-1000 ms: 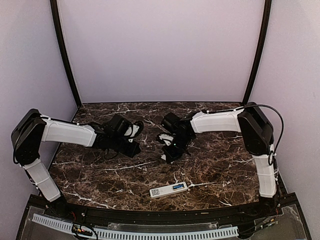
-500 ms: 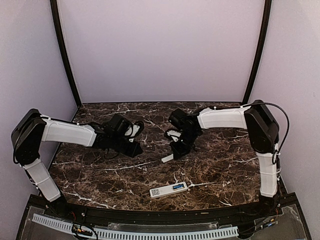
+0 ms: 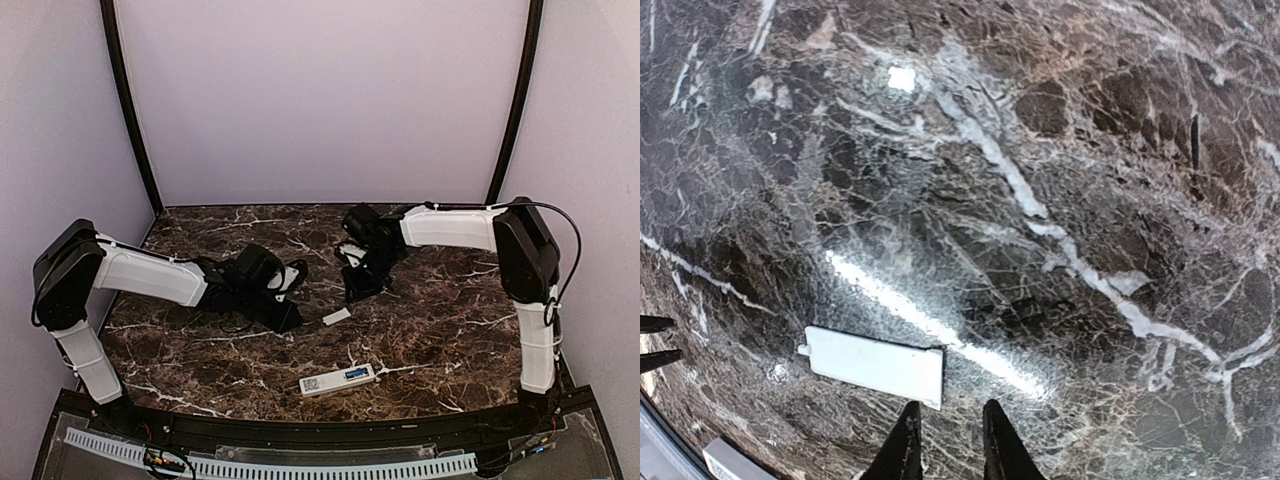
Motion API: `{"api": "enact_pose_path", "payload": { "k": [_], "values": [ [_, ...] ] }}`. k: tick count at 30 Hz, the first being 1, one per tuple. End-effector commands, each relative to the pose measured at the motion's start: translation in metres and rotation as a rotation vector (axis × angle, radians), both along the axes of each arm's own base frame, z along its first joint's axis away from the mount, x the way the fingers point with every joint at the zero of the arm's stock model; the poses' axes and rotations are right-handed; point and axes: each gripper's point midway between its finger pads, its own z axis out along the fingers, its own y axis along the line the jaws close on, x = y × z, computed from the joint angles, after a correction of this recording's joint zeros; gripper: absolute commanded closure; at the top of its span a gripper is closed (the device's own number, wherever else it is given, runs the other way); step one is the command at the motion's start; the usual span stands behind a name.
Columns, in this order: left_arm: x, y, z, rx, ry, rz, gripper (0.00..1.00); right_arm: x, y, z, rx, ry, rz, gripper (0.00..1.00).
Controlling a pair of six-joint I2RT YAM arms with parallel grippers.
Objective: Load the batteries into the remote control
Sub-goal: Adjust the battery cover at the center of the board.
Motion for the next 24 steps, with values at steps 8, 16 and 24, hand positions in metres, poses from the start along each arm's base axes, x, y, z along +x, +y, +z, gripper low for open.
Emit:
{"api": "enact_pose_path", "payload": {
  "k": [8,16,24],
  "values": [
    [-0.004,-0.004,-0.019,0.030,0.027,-0.014,0.88,-0.003,0.013,-0.023,0.029,0.064,0.000,0.84],
    [-0.004,-0.004,-0.021,0.036,0.029,-0.016,0.88,-0.007,0.009,-0.038,0.002,0.088,-0.019,0.94],
    [-0.003,-0.008,-0.020,0.028,0.029,-0.023,0.88,-0.015,0.002,-0.049,-0.020,0.111,-0.046,0.99]
  ]
}}
